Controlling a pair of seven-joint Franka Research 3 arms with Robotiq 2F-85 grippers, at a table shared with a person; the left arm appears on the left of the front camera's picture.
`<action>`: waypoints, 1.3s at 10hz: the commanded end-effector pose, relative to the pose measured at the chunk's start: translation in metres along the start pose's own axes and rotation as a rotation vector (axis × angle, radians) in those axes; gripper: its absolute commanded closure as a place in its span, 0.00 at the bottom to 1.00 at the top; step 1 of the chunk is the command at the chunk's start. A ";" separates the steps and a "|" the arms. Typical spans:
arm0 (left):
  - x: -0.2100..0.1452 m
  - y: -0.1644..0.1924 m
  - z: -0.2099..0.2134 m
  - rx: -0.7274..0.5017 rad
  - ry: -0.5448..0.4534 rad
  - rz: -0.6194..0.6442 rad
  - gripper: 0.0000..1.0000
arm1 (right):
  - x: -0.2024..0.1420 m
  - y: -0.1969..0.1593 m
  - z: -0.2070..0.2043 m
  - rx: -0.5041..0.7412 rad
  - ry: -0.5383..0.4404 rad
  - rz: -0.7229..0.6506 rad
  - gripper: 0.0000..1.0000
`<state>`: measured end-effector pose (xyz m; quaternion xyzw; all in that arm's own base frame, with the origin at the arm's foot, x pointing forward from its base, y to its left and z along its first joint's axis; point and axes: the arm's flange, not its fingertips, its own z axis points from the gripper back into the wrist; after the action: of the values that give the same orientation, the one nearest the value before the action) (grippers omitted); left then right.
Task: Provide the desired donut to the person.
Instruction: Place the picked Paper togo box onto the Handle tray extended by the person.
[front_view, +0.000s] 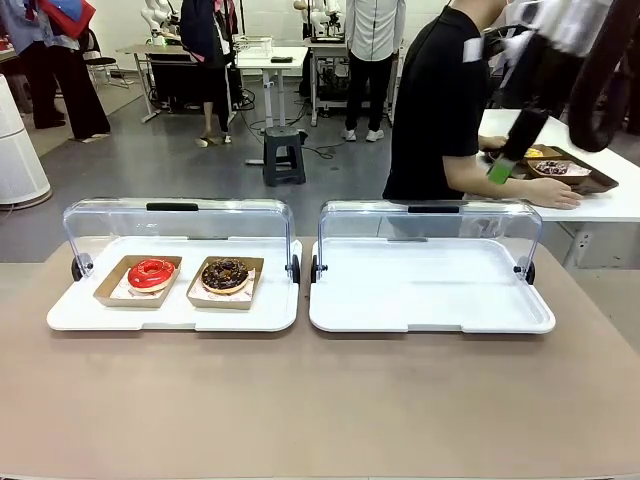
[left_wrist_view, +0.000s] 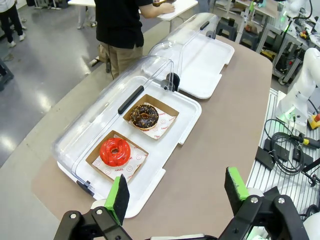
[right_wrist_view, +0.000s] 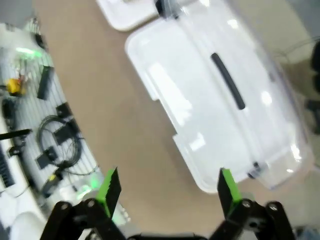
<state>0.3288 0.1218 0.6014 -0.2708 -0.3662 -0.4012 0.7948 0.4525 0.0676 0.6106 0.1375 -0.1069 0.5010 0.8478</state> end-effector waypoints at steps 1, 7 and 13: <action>0.001 -0.001 0.000 -0.006 -0.006 0.000 0.00 | -0.039 -0.063 0.028 0.403 -0.229 -0.080 0.00; 0.001 -0.001 0.000 -0.006 -0.006 0.000 0.00 | -0.125 -0.099 0.032 0.372 -0.704 0.112 0.00; 0.001 -0.001 0.000 -0.006 -0.006 0.000 0.00 | -0.143 -0.054 0.024 0.165 -0.707 0.149 0.00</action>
<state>0.3289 0.1216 0.6014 -0.2708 -0.3660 -0.4013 0.7948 0.4385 -0.0866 0.5930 0.3862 -0.3502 0.4851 0.7021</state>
